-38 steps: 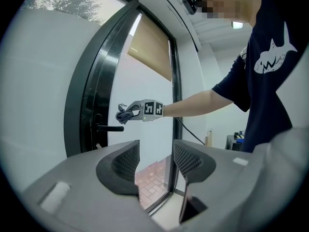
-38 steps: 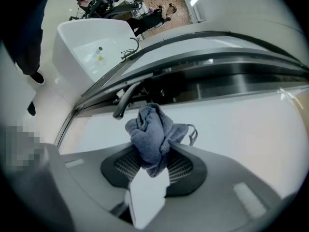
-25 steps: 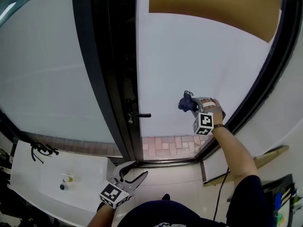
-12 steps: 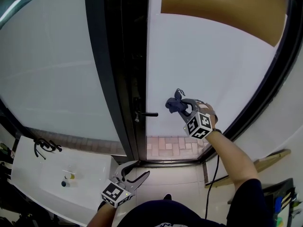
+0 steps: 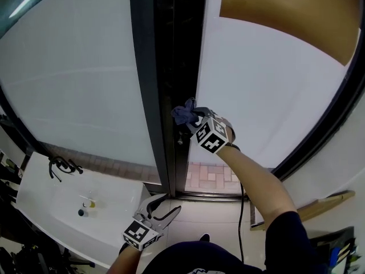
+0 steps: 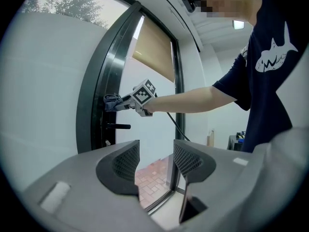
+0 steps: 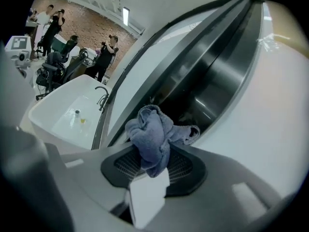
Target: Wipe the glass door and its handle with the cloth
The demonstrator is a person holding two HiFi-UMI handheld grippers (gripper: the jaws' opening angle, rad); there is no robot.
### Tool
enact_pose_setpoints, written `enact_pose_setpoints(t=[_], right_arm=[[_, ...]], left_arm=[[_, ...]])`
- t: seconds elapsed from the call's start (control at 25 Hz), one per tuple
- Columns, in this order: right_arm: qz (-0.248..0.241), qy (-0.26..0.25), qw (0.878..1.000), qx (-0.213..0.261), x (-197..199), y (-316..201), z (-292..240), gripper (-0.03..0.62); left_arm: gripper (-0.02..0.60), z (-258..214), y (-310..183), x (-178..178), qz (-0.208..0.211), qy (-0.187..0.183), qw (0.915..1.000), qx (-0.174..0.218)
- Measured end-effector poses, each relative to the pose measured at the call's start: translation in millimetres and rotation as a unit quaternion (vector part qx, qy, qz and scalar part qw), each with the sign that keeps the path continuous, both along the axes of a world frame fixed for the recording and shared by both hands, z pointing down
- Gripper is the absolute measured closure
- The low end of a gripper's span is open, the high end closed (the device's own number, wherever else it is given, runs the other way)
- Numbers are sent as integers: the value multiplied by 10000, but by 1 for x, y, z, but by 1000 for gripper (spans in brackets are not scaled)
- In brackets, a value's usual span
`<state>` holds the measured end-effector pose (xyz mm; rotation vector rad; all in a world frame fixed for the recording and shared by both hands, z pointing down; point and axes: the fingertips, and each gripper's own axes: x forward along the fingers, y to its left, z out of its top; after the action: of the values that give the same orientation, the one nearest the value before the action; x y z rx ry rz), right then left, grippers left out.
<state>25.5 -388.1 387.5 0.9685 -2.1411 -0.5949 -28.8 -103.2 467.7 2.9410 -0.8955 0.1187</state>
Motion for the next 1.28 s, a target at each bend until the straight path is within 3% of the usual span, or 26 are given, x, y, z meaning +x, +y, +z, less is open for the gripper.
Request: enact_pose_setpoints(t=[0.16,0.32,0.48,0.64,1.0,1.28], right_arm=[[109,-93,9996,-243,-13,-12,15,461],[168,-362,9959,-810,-13,-13,35,462],[205,-592,9835,-1699,-13,-7,61,464],[310,-780,9735,-2128,-5,-3,66,464],[442,-374,9634,-2617,50,11,74,465],[834,21,9644,-2511,106,16,77,465]], left_arm=[[368,3,0,-13,-167,17,9999,-30],[368,4,2,-17,-200,13,9998,-63],[368,8,3,-19,-201,-10,9998,-79],[368,10,5,-14,-129,-36,9999,-92],[368,4,9,2,6,-11,10000,0],[368,-4,11,6,-9,-33,10000,6]])
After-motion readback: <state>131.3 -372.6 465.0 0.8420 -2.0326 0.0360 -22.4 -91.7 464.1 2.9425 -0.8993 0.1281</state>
